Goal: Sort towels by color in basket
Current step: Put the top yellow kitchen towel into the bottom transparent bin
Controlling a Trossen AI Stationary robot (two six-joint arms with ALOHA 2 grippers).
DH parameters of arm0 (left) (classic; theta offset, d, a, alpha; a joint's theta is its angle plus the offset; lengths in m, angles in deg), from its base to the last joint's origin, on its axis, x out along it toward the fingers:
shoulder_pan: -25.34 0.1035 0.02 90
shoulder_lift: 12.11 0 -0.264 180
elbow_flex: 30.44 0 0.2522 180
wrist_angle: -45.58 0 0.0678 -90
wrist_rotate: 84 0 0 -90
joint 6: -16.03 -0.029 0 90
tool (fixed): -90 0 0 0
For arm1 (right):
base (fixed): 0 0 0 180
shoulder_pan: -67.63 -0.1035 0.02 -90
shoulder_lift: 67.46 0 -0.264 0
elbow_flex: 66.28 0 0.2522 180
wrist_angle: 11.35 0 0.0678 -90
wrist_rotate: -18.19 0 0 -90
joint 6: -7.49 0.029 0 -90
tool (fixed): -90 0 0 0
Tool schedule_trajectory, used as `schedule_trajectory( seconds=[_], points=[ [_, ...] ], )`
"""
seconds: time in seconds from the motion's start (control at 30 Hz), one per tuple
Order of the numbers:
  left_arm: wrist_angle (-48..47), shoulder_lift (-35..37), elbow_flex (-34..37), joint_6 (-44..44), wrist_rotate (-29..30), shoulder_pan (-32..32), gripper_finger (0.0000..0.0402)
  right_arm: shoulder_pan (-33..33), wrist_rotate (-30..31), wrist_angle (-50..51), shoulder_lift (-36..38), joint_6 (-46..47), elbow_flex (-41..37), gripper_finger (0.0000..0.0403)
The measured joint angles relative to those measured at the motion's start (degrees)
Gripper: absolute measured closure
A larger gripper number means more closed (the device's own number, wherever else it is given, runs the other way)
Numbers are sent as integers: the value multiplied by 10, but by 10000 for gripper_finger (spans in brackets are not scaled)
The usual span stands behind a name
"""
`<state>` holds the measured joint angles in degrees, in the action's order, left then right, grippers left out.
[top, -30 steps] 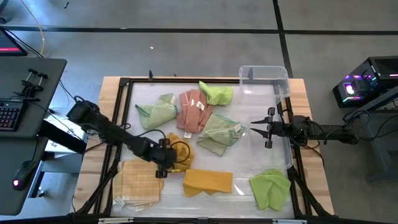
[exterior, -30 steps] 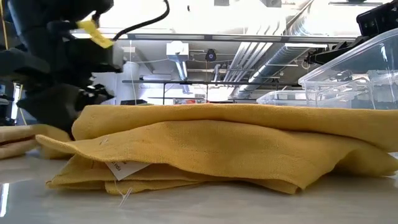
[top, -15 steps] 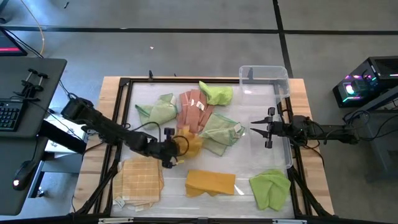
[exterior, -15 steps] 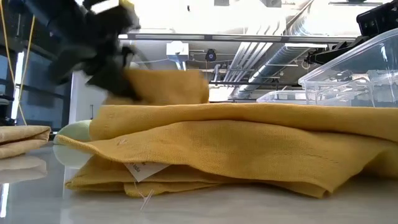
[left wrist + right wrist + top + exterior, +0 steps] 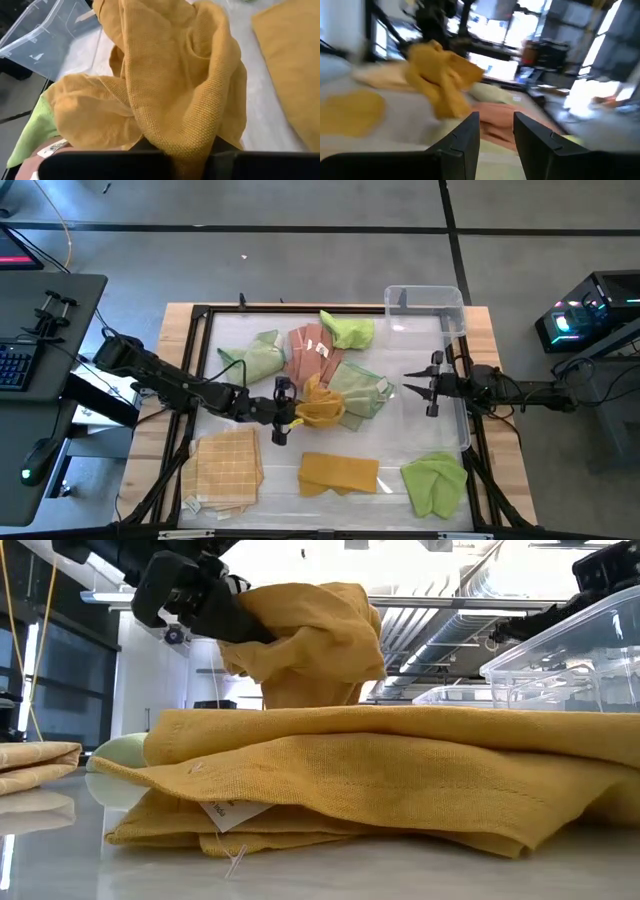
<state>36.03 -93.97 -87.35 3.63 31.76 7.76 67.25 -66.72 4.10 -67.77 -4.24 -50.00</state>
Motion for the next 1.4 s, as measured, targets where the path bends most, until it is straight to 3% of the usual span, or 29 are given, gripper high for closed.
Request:
schedule_trajectory(
  seconds=[0.2, 0.37, 0.5, 0.63, 0.87, 1.17, 1.4],
  points=[
    [4, 0, 0, 3, 0, 0, 397, 0, 16, -133, -8, 183, -1, 289],
    [25, 0, 0, 2, 2, 1, 397, 0, -27, -269, -18, 182, 0, 289],
    [30, 0, 0, 2, 2, 4, 397, -1, -59, -332, -68, 205, 9, 289],
    [32, 0, 0, 11, 3, 12, 397, -13, -48, -332, -167, 191, 52, 289],
    [36, 0, 0, 32, 4, 23, 397, -44, -38, -297, -408, 89, 189, 289],
    [39, 0, 0, 33, 4, 22, 397, -51, -48, -155, -654, 57, 385, 289],
    [36, 0, 0, 33, 4, 22, 397, -50, -42, -15, -786, 53, 547, 263]
  ],
)
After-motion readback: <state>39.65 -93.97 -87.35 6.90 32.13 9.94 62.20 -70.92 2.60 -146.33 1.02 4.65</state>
